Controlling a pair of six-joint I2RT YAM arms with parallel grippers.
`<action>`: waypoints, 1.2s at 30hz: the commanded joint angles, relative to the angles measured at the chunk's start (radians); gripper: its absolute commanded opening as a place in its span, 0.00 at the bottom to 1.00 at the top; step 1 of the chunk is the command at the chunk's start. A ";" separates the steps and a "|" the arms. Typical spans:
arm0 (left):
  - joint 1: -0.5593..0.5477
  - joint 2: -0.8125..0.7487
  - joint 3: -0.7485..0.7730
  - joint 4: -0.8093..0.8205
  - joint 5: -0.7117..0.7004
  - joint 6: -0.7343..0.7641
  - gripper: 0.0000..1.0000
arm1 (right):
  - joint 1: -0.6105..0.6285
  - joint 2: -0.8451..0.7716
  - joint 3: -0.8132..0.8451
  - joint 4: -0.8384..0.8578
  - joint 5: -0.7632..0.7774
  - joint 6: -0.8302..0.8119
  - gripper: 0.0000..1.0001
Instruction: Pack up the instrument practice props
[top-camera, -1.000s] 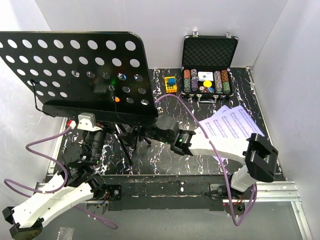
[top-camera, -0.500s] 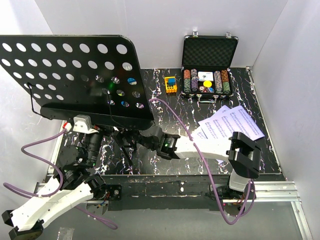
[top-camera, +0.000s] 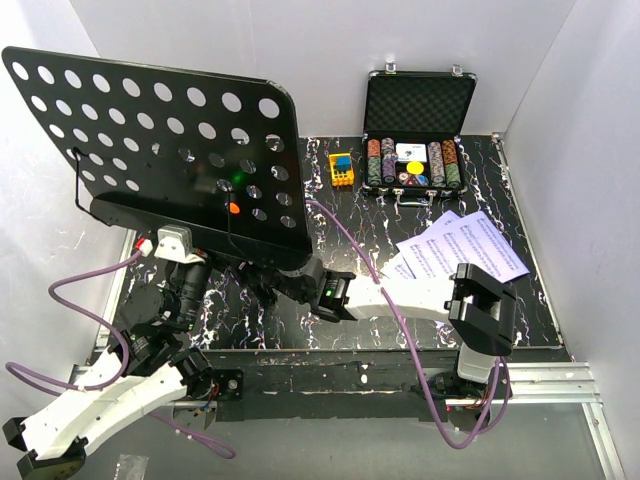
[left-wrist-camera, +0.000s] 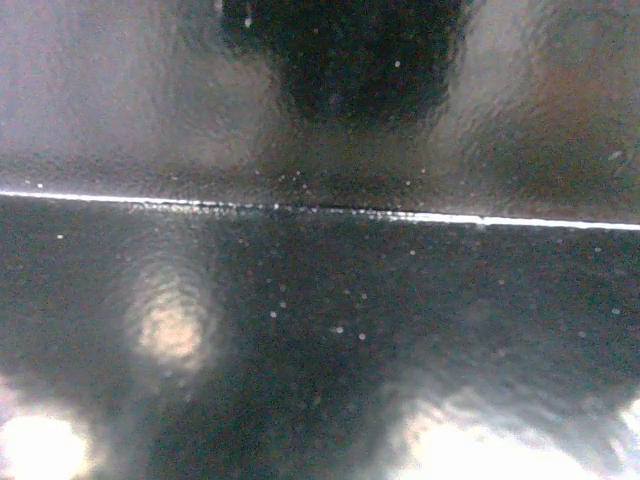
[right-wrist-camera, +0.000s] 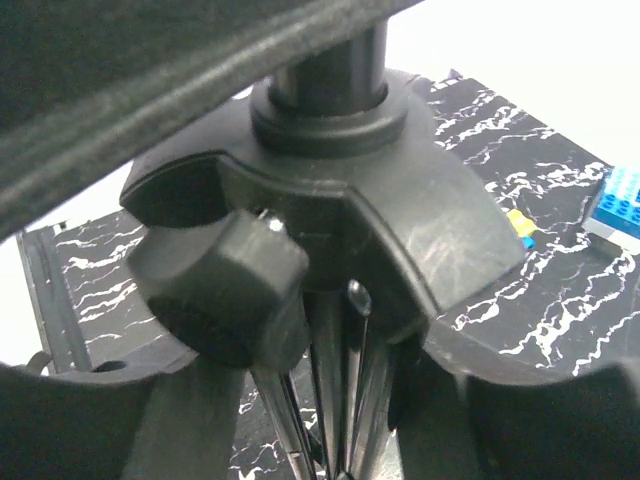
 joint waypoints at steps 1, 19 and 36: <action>-0.007 0.033 0.033 -0.052 0.077 -0.019 0.00 | -0.019 0.033 0.021 0.019 0.156 -0.011 0.65; -0.007 0.075 0.039 0.013 0.091 -0.022 0.00 | -0.055 0.022 -0.060 0.093 0.112 0.021 0.03; -0.009 0.299 0.202 0.227 0.162 0.058 0.00 | -0.053 -0.294 -0.118 -0.084 0.035 -0.038 0.01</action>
